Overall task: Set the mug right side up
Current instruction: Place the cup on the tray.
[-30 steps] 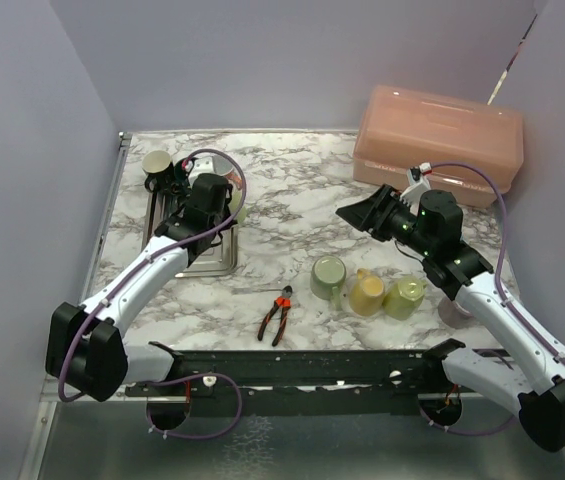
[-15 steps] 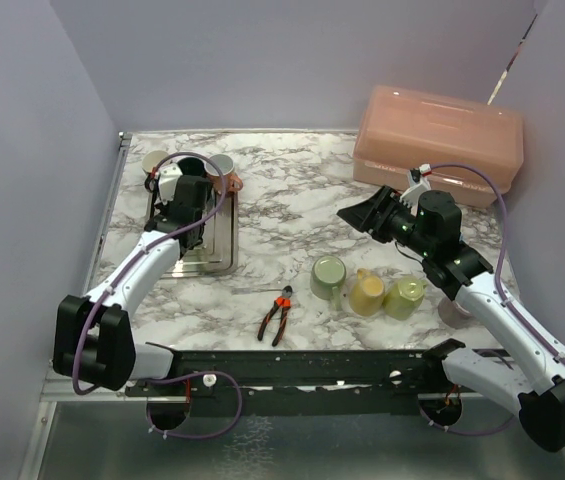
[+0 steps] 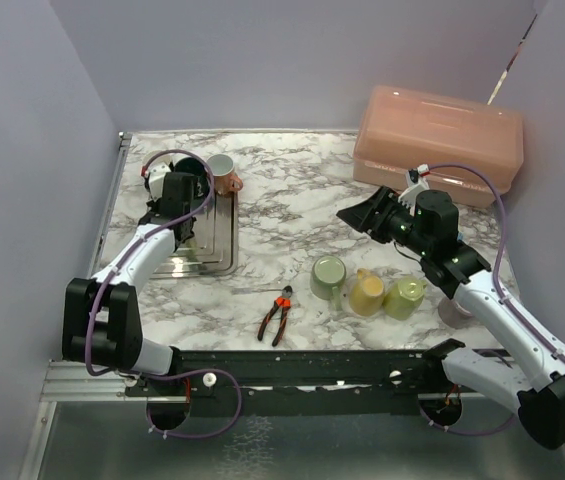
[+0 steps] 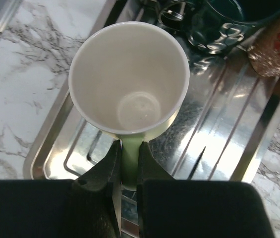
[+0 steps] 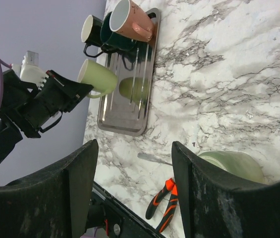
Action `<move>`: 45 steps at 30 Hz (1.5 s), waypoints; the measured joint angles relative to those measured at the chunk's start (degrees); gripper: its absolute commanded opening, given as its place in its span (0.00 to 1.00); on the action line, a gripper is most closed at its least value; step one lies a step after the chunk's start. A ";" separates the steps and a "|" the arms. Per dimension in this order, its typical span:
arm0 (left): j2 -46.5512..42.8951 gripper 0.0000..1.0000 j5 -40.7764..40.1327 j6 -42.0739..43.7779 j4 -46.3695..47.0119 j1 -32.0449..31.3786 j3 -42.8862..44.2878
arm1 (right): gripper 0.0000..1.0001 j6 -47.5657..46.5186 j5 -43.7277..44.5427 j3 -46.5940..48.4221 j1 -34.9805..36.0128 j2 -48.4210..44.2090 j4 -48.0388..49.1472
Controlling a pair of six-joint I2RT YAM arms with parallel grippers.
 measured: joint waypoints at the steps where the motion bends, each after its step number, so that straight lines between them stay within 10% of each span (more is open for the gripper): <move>1: 0.00 0.00 1.60 -0.11 0.76 -0.07 -0.31 | 0.65 0.00 0.09 0.00 0.00 0.09 -0.02; 24: 11.93 0.00 -5.68 -9.01 8.98 -15.34 3.96 | 0.64 -0.11 0.20 0.00 -0.02 2.34 -0.63; 45: 14.75 0.64 2.45 -12.31 11.06 -15.23 7.52 | 0.64 -0.13 0.11 0.00 -0.55 3.32 -1.55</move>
